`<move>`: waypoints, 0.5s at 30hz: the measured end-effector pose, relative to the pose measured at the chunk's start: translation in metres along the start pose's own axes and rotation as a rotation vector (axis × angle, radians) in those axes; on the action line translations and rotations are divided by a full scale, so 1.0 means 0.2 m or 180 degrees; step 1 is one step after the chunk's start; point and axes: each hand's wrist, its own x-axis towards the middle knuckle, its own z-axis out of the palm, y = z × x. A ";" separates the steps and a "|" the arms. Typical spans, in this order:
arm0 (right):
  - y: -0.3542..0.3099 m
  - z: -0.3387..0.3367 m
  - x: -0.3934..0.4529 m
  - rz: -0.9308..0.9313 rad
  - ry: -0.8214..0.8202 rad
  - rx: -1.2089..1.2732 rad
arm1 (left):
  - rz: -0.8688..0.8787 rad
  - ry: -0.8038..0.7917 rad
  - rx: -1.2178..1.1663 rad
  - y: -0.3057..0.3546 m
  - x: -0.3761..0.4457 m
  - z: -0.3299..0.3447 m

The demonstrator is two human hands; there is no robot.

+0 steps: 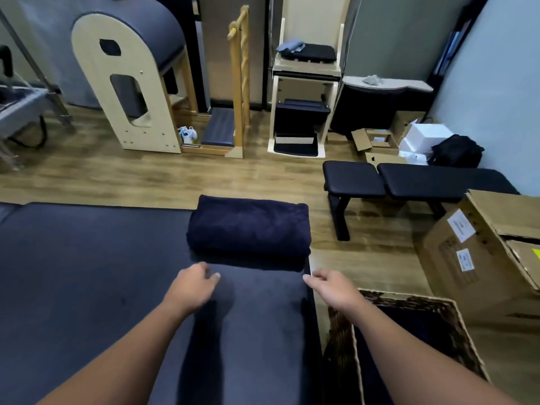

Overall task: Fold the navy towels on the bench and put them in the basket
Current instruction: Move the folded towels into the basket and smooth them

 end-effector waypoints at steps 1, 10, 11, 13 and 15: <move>-0.06 0.02 0.05 0.0015 0.0072 -0.0023 | 0.0062 0.0077 0.0068 0.00 0.08 -0.05; -0.44 0.02 0.54 -0.0101 0.1010 -0.0562 | 0.0080 -0.0251 0.0247 0.19 0.66 -0.20; -0.47 0.03 0.61 -0.0046 0.0976 -0.0589 | -0.0012 -0.0382 0.0150 0.20 0.73 -0.18; -0.50 0.07 0.71 0.0108 0.0827 -0.0550 | -0.0114 -0.0594 0.0153 0.18 0.81 -0.14; -0.50 0.12 0.81 0.0220 0.0781 -0.0580 | -0.0166 -0.0659 0.0115 0.14 0.88 -0.10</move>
